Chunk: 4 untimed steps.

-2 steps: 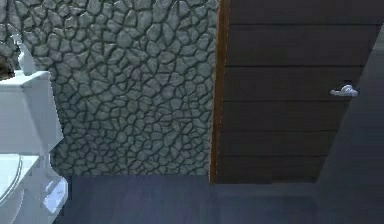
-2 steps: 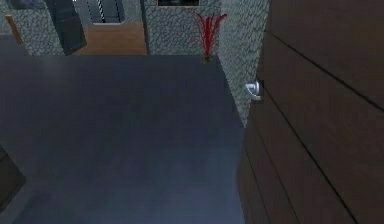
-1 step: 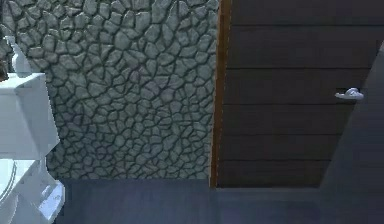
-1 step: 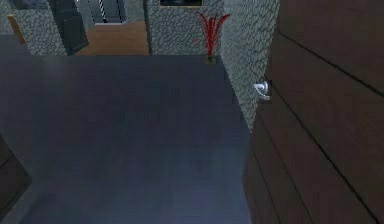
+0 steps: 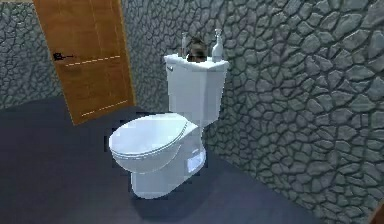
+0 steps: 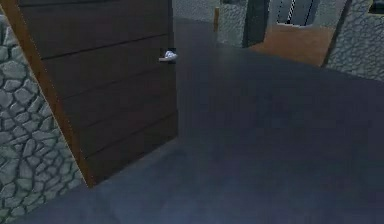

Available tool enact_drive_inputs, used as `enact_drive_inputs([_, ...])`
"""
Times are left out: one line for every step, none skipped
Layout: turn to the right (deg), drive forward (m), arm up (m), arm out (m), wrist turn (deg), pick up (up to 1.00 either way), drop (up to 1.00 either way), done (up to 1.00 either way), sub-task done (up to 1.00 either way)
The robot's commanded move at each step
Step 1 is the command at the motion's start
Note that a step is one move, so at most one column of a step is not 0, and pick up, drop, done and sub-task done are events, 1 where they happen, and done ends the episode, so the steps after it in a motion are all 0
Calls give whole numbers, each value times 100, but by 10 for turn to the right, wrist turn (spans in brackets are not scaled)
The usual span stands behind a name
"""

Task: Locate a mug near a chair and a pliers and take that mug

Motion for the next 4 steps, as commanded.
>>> enact_drive_inputs([-450, 0, 0, 0, 0, 0, 0, 0, 0])
enact_drive_inputs([-30, 0, 0, 0, 0, 0, 0, 0, 0])
enact_drive_inputs([0, 100, 0, 0, 0, 0, 0, 0, 0])
enact_drive_inputs([0, 100, 0, 0, 0, 0, 0, 0, 0])
